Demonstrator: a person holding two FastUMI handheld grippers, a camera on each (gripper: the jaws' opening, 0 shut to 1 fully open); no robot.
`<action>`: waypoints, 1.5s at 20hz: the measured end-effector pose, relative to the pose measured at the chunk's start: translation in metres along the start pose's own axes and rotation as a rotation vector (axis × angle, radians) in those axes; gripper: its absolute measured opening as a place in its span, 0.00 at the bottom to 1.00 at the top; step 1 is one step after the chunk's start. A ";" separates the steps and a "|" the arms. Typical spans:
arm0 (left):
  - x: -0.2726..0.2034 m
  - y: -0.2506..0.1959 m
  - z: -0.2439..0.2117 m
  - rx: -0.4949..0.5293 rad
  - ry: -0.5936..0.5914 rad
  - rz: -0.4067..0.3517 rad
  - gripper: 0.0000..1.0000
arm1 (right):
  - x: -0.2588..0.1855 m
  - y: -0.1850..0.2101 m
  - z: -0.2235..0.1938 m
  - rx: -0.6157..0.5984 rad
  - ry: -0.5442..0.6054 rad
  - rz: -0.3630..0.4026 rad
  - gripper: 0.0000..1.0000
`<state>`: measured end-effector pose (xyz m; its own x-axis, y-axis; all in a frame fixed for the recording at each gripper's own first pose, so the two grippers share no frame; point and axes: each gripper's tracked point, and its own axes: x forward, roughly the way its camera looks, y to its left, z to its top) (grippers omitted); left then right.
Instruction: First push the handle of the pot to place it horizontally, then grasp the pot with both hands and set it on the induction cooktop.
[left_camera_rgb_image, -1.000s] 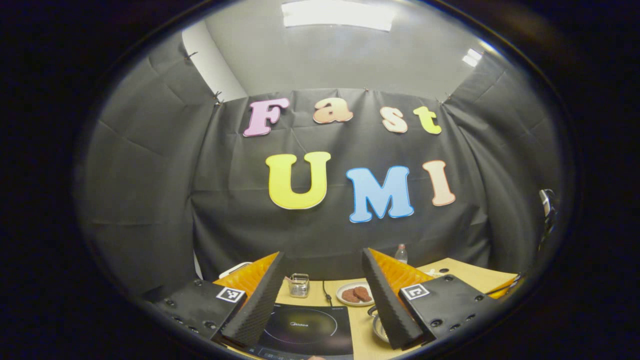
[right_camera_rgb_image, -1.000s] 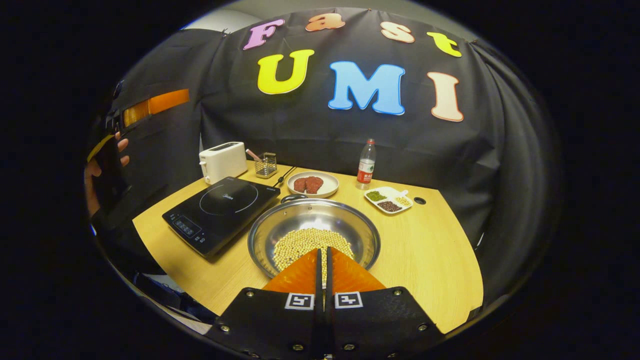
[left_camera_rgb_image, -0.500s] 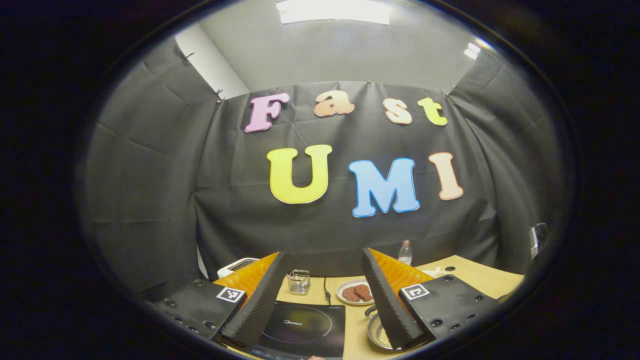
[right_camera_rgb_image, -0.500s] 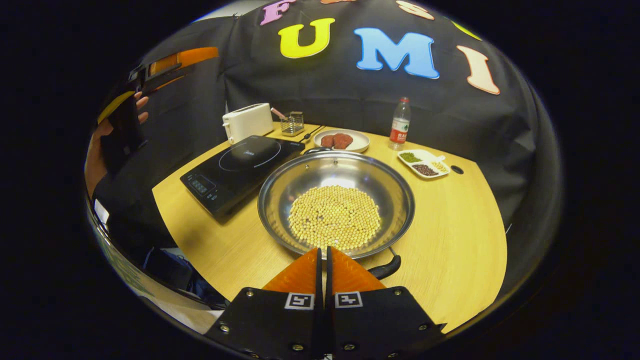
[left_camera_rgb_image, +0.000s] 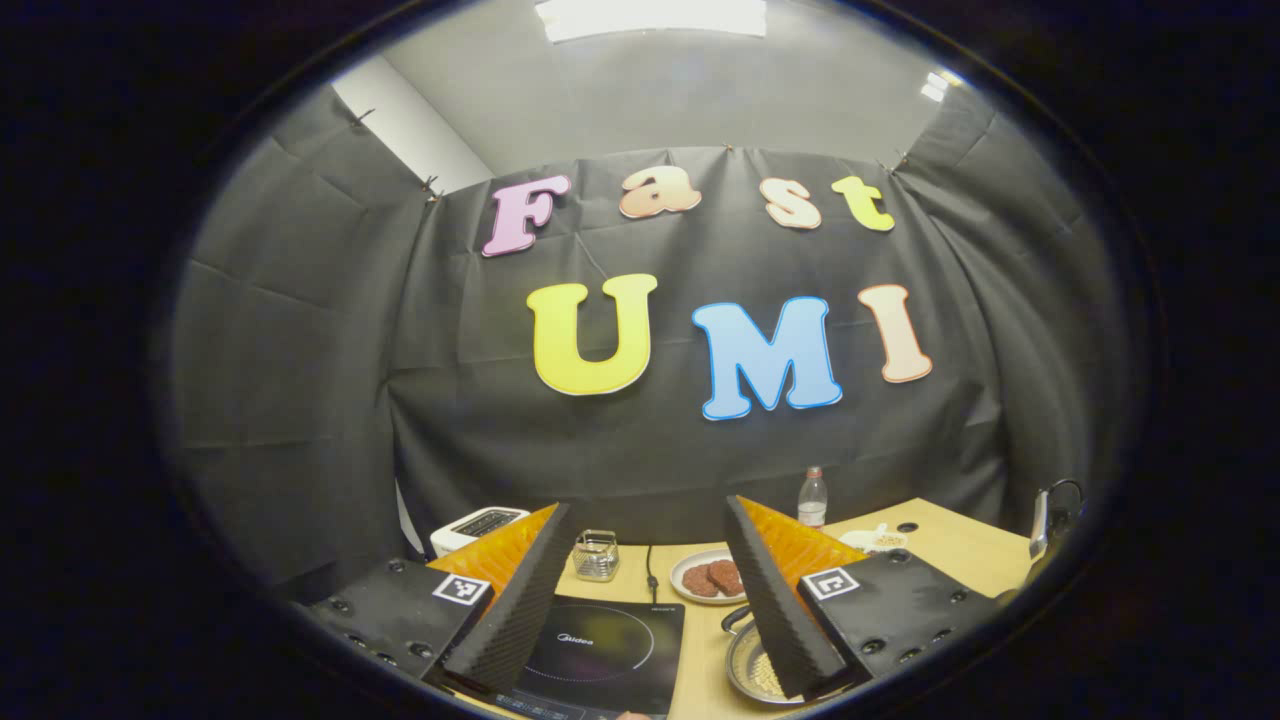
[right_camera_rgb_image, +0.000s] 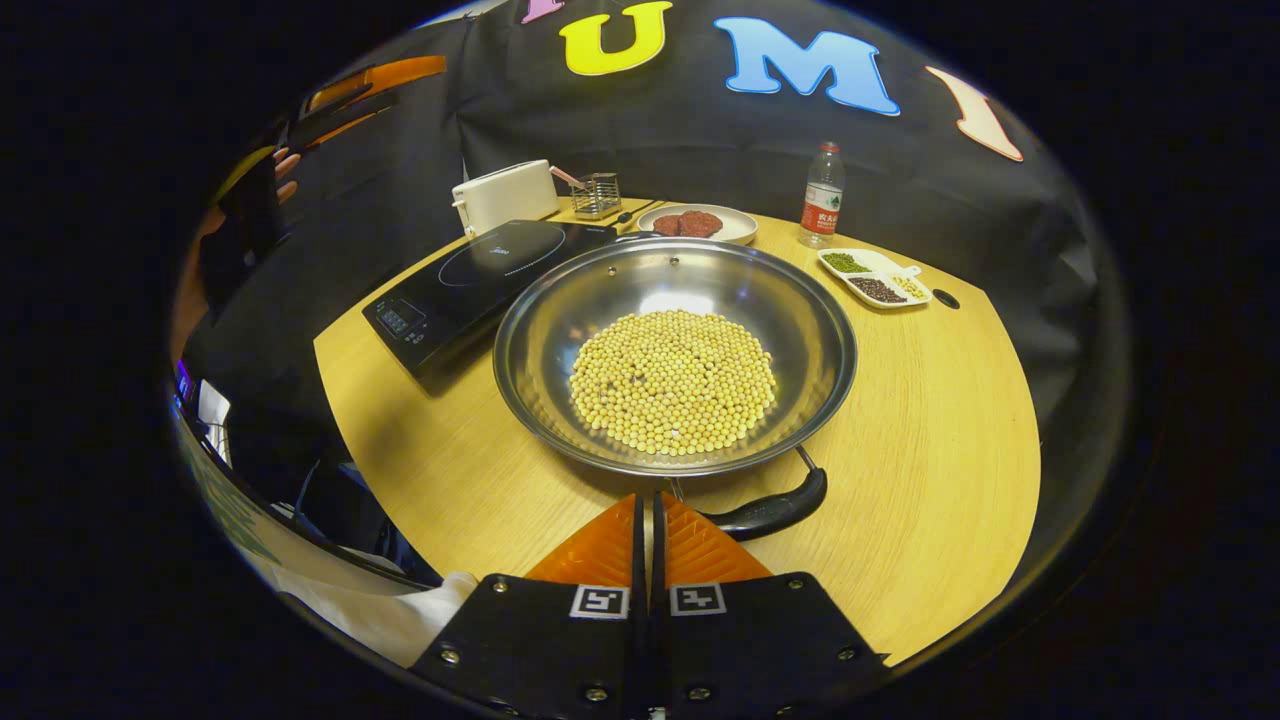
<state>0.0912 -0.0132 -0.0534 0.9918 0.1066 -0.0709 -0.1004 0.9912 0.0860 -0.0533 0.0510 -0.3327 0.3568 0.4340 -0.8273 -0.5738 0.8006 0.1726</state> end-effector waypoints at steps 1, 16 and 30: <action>0.003 -0.004 -0.001 0.000 0.004 -0.002 0.94 | 0.000 -0.005 -0.001 0.003 0.004 -0.004 0.01; 0.016 -0.037 -0.017 0.019 0.034 0.001 0.94 | 0.003 -0.087 0.015 0.025 -0.004 -0.120 0.01; 0.014 -0.038 -0.042 0.072 0.091 0.048 1.00 | 0.025 -0.146 0.046 0.086 -0.049 -0.223 0.01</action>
<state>0.1051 -0.0460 -0.0997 0.9744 0.1632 -0.1548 -0.1380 0.9771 0.1619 0.0733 -0.0361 -0.3539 0.5040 0.2599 -0.8237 -0.4121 0.9104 0.0351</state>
